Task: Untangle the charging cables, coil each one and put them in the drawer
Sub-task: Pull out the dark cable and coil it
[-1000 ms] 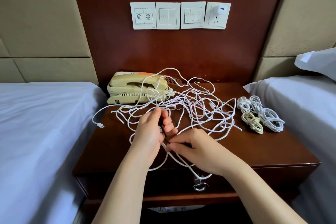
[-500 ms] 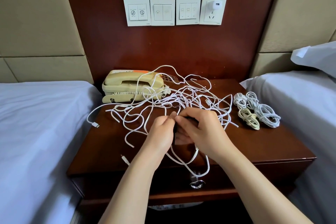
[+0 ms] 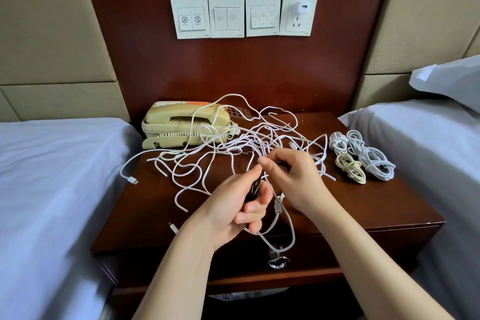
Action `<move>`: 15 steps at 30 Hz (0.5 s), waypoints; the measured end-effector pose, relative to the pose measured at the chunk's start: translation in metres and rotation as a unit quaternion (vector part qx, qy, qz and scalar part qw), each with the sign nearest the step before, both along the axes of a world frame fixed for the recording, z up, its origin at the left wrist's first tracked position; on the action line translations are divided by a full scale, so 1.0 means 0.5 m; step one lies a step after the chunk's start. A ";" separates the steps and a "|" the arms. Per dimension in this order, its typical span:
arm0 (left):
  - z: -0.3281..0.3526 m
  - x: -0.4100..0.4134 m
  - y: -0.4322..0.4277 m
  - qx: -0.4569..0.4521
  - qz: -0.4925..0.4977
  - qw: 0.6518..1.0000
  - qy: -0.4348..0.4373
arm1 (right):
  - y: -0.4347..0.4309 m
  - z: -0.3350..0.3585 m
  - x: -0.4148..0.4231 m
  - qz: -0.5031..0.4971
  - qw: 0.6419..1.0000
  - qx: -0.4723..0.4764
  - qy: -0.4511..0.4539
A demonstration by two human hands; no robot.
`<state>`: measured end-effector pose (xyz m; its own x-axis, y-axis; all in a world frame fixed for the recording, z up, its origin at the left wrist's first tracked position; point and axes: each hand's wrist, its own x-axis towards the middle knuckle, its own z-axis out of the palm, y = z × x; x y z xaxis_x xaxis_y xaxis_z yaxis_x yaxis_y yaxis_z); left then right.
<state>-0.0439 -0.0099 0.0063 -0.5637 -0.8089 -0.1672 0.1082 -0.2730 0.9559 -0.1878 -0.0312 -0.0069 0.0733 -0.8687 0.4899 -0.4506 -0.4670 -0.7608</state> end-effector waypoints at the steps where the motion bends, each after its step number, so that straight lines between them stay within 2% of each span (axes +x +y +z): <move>1: 0.000 0.001 0.000 0.006 -0.005 1.000 0.001 | 0.000 0.000 0.001 -0.002 1.000 -0.005 -0.004; 5: -0.001 0.003 -0.003 0.026 -0.012 0.999 0.033 | -0.004 -0.004 0.005 0.002 1.000 -0.008 -0.011; 8: 0.001 0.005 -0.002 0.035 0.005 0.994 0.107 | -0.008 -0.012 0.004 0.022 1.000 0.021 0.009; 11: 0.003 0.008 -0.005 0.035 0.052 0.982 0.177 | -0.002 -0.018 0.008 0.048 0.995 0.051 0.070; 15: 0.006 0.013 -0.018 0.047 0.151 0.965 0.207 | 0.019 -0.017 0.019 0.084 0.979 0.079 0.168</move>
<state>-0.0374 -0.0189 0.0092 -0.3379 -0.9394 -0.0584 0.5636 -0.2516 0.7868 -0.1781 -0.0216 -0.0155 0.3556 -0.8934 0.2745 -0.6151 -0.4449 -0.6510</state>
